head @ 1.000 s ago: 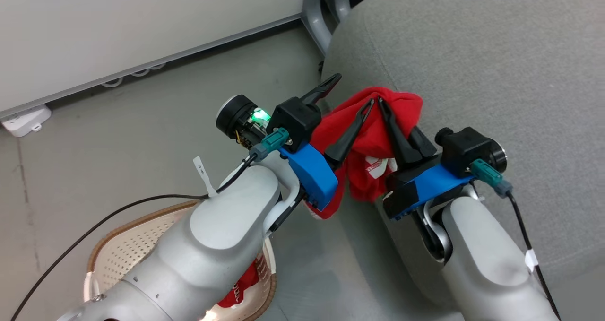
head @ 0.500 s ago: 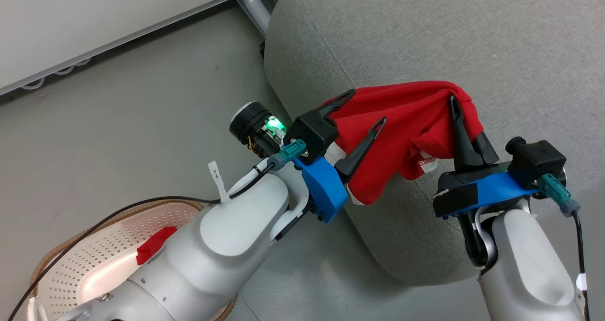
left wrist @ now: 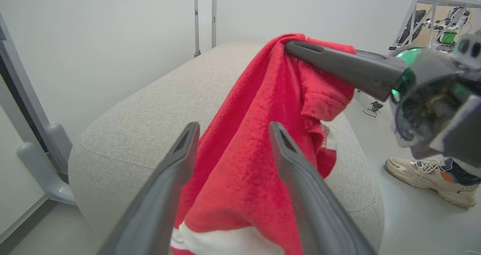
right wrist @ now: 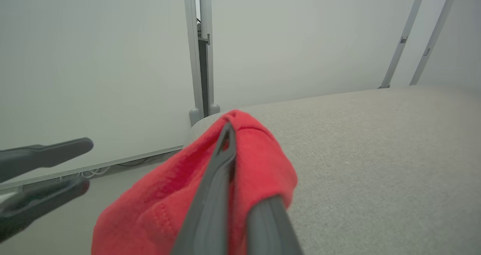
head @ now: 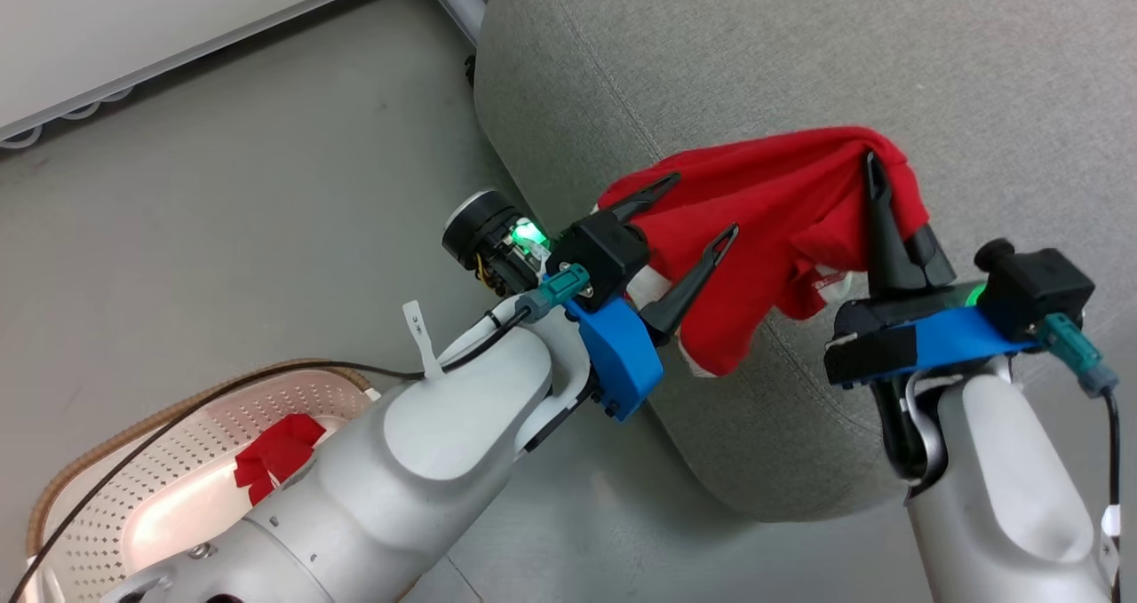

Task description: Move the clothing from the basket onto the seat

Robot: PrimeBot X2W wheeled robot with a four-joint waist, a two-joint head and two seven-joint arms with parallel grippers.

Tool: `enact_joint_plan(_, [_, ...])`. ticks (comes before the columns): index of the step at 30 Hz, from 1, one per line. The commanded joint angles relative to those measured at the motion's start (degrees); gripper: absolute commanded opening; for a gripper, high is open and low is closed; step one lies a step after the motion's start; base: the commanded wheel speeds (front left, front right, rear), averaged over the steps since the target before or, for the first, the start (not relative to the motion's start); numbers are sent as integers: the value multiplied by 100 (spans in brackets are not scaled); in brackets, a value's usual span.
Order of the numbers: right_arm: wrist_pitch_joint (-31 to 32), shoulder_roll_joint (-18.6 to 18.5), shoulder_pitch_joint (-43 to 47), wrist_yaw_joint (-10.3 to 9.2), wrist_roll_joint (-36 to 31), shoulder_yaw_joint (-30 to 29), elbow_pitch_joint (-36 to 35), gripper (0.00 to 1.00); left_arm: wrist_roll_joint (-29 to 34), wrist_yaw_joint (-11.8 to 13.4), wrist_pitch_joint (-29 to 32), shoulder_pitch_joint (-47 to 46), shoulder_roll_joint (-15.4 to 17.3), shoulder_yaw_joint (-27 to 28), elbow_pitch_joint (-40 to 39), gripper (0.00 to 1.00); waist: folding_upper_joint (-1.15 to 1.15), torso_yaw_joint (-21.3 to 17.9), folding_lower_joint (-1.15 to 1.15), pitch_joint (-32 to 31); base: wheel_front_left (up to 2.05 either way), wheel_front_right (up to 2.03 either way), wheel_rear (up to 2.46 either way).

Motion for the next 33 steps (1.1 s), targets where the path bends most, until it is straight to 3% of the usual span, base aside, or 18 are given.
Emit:
enact_joint_plan(1, [-4, -73, -176, -5, -22, -16, -91, 0, 3, 35, -12, -90, 19, 13, -2, 100, 0, 34, 0, 65, 0, 0, 0])
enact_joint_plan(12, [-5, -797, -1521, -5, 99, -623, -771, 0, 142, 154, 98, -504, 198, 37, -96, 100, 0, 212, 0, 870, 0, 0, 0])
enact_joint_plan(19, [-4, -1476, -2547, -5, 323, -1401, -993, 0, 311, 269, 361, -948, 505, 50, -361, 100, 0, 226, 0, 1792, 0, 0, 0])
enact_joint_plan(27, [-4, -2220, -3179, -6, 410, -2165, -412, 0, 552, 380, 730, -1415, 866, -17, -851, 100, 0, 238, 0, 2720, 0, 0, 0])
enact_joint_plan(30, [-4, -2376, -3245, -5, 408, -2435, -111, 0, 612, 425, 856, -1522, 972, -32, -1046, 100, 0, 276, 0, 2955, 0, 0, 0])
enact_joint_plan(33, [-4, -2293, -3268, -5, 370, -2600, 204, 0, 654, 499, 935, -1567, 1106, -27, -1227, 100, 0, 293, 0, 3104, 0, 0, 0])
